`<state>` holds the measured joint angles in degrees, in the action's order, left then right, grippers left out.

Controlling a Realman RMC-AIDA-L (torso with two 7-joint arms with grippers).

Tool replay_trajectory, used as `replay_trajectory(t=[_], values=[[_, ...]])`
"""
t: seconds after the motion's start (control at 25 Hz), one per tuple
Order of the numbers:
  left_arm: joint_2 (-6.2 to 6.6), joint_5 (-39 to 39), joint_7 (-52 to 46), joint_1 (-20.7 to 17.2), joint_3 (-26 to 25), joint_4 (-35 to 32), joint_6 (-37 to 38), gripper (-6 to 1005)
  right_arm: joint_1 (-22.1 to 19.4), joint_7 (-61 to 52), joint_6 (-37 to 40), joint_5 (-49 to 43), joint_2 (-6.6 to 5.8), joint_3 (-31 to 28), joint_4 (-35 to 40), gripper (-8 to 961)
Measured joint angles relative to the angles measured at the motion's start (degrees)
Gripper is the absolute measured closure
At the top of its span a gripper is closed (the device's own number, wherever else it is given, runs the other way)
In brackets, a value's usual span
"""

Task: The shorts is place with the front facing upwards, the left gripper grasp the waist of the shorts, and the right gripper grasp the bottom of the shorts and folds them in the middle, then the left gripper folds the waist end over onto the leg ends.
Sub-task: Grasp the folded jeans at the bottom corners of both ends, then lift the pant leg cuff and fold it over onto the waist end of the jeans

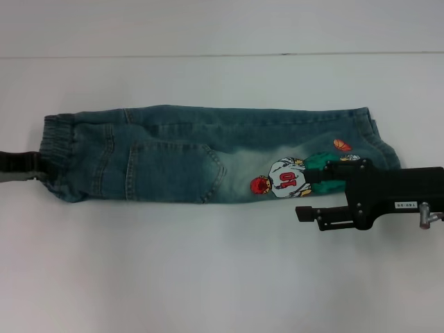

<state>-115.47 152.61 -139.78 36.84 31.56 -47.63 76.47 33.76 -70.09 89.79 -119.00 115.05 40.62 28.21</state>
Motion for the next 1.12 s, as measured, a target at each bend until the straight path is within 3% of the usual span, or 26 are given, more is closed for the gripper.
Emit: replay_trajectory(t=[0.4,0.48,0.84,1.12], values=[[0.35,-3.89,3.30,0.84,-0.33,-1.63,4.67,908,0.08,1.59,-2.74,-0.09,1.25,1.33,0.00,151],[0.35,-5.20,3.71,0.86,-0.21,-2.59,5.74,908,-0.04,1.83,-3.43,0.18,1.60,1.08,0.00,361],[0.55,-14.86,5.95,1.37,-0.36,-7.18,12.93,909,-0.59,3.75,-13.83,8.93,3.82,-1.44,-4.09,731],[0.92,-23.88,6.19,3.94,0.01,-7.46,15.88,909,1.06,20.52,-22.59,29.11,5.12,-1.56,-18.02,955]])
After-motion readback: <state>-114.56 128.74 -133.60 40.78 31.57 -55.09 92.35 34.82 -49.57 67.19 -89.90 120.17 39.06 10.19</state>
